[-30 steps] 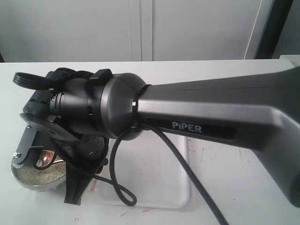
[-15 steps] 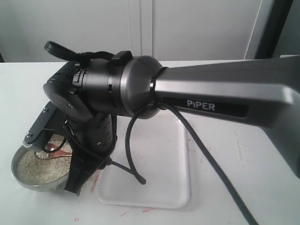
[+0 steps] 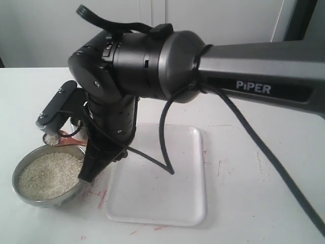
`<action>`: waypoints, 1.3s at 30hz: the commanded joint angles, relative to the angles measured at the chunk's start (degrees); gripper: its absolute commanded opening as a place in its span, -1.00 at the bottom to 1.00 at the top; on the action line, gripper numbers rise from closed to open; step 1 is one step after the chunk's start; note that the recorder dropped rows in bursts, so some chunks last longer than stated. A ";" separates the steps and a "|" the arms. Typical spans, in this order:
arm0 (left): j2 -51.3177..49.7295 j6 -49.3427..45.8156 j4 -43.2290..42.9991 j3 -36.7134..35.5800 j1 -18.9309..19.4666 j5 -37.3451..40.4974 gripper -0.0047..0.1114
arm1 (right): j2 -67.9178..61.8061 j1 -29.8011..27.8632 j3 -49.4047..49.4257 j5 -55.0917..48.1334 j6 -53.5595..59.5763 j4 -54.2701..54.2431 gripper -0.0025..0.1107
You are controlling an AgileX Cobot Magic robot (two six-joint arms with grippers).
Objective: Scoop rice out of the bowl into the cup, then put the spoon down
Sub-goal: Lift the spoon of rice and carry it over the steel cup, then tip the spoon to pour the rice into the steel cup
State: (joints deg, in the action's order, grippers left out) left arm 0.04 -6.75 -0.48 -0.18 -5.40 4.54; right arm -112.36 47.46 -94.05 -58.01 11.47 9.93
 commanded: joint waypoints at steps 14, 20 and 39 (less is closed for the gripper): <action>-0.04 0.27 0.48 0.18 0.09 -0.27 -0.67 | 0.74 -6.28 -0.18 8.81 -1.41 3.86 -0.90; -0.04 0.27 0.48 0.18 0.09 -0.27 -0.67 | 0.74 -6.28 -0.18 9.09 -3.73 9.60 -0.90; -0.04 0.27 0.48 0.18 0.09 -0.27 -0.67 | -3.60 -6.51 -0.18 11.79 -4.30 11.10 -0.90</action>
State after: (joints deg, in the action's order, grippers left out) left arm 0.04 -6.75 -0.48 -0.18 -5.40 4.54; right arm -115.54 41.62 -94.05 -47.72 7.66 20.10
